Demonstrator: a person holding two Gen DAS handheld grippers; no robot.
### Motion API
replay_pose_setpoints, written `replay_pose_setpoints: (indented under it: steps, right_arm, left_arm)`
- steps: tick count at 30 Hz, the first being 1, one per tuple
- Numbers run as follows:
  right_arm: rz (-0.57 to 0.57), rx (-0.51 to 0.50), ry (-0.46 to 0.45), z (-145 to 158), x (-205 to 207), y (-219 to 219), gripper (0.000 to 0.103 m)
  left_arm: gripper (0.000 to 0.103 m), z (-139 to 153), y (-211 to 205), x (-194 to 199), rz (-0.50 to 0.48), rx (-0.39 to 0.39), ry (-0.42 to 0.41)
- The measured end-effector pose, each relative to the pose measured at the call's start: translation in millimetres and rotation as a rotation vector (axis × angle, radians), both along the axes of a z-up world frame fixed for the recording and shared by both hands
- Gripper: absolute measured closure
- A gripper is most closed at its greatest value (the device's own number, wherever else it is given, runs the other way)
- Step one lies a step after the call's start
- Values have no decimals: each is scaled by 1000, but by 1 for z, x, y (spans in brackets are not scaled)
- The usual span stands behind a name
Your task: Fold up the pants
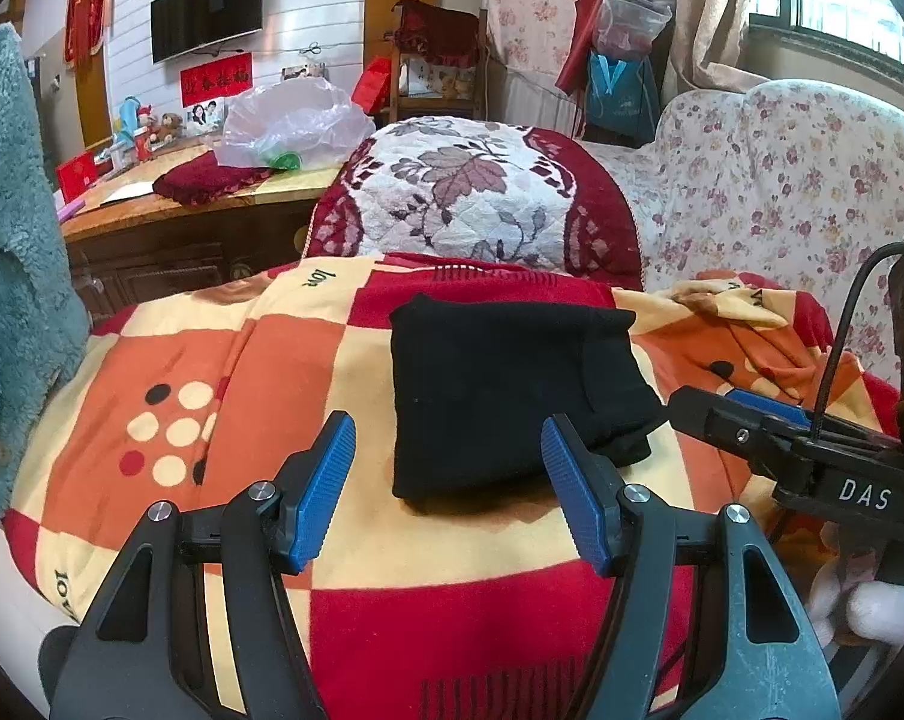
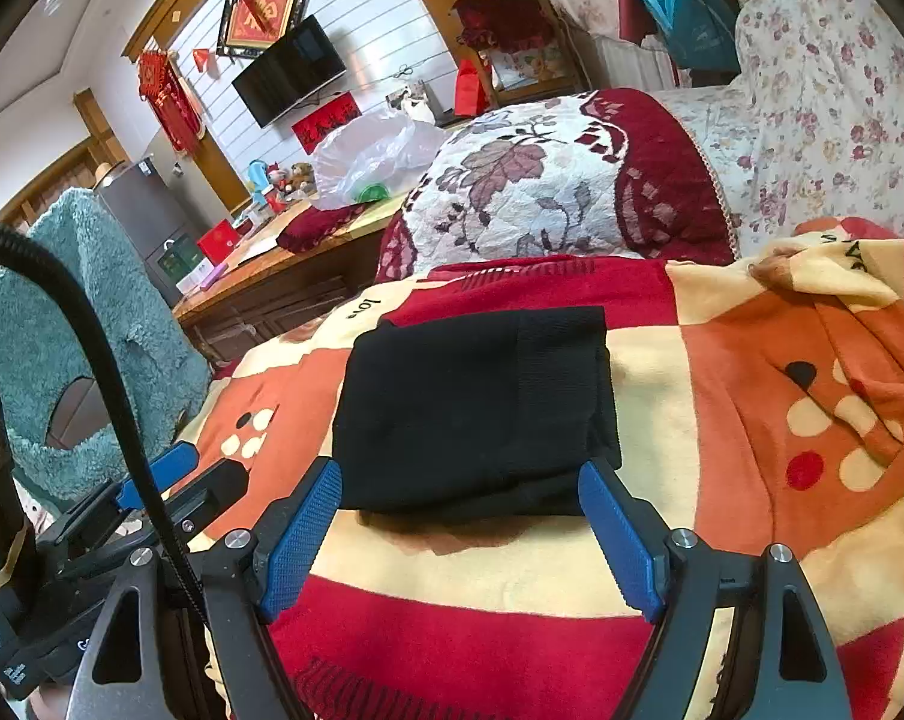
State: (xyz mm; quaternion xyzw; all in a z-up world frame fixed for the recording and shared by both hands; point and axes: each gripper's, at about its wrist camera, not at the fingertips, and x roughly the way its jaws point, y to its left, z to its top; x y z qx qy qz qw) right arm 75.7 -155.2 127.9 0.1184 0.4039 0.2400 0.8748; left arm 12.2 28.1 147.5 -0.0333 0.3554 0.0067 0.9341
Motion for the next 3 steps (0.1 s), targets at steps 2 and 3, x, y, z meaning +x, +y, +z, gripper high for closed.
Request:
replay_pose_setpoints:
  steps: [2, 3]
  right_arm:
    - [-1, -3, 0, 0, -1, -1, 23]
    - [-1, -5, 0, 0, -1, -2, 23]
  left_arm:
    - [38, -1, 0, -1, -2, -8, 9]
    - [38, -1, 0, -1, -2, -9, 16]
